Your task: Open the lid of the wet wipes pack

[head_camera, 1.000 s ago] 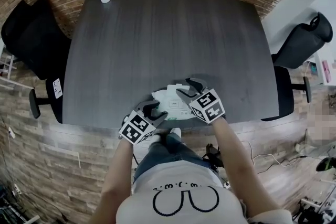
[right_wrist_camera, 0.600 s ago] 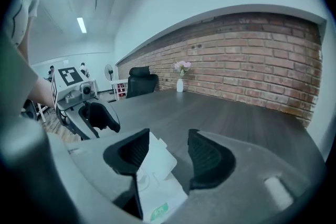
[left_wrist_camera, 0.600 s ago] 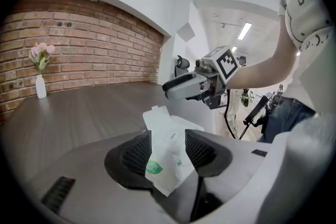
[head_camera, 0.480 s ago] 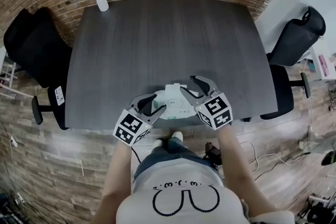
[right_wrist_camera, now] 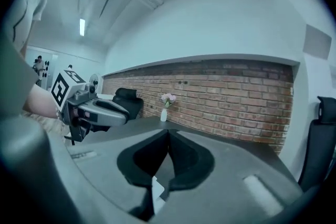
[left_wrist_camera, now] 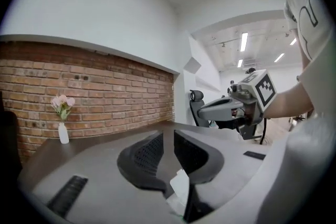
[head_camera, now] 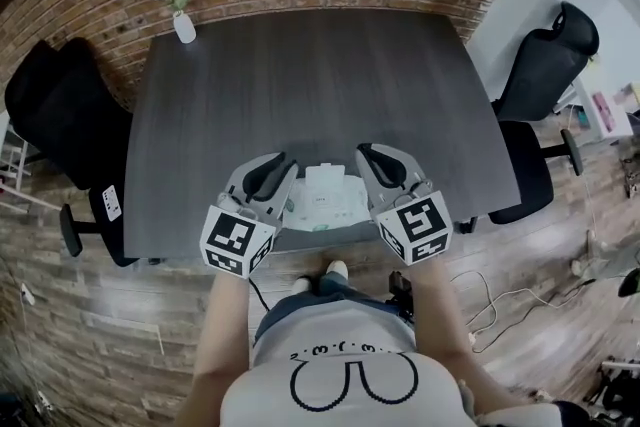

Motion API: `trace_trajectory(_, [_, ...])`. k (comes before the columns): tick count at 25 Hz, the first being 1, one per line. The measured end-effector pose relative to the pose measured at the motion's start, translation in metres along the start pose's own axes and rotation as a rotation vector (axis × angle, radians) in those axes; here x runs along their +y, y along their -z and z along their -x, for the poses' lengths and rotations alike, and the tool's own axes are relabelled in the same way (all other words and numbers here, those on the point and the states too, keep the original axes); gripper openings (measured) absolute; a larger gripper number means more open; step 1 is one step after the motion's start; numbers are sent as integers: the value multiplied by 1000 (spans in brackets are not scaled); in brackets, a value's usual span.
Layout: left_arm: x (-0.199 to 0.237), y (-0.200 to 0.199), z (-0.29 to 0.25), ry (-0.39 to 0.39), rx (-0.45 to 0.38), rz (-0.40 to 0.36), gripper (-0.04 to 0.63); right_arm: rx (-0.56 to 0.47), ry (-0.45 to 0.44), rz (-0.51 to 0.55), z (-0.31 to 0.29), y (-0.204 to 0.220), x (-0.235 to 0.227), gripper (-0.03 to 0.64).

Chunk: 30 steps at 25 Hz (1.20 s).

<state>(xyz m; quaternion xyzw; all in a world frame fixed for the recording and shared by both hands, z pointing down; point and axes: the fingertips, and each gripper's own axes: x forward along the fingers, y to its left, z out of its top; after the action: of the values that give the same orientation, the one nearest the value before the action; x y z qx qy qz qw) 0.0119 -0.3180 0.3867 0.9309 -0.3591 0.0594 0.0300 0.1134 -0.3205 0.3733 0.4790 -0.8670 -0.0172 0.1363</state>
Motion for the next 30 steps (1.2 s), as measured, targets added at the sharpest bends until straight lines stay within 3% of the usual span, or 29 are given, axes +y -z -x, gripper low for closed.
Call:
trace_trajectory(3, [5, -24, 0, -42, -47, -29, -2, -27, 25, 12, 7, -17, -5, -2])
trace_trajectory(16, [22, -89, 16, -180, -173, -85, -2, -181, 122, 40, 41, -85, -22, -3])
trace_trajectory(30, [21, -104, 25, -198, -212, -107, -2, -196, 111, 60, 47, -94, -16, -3])
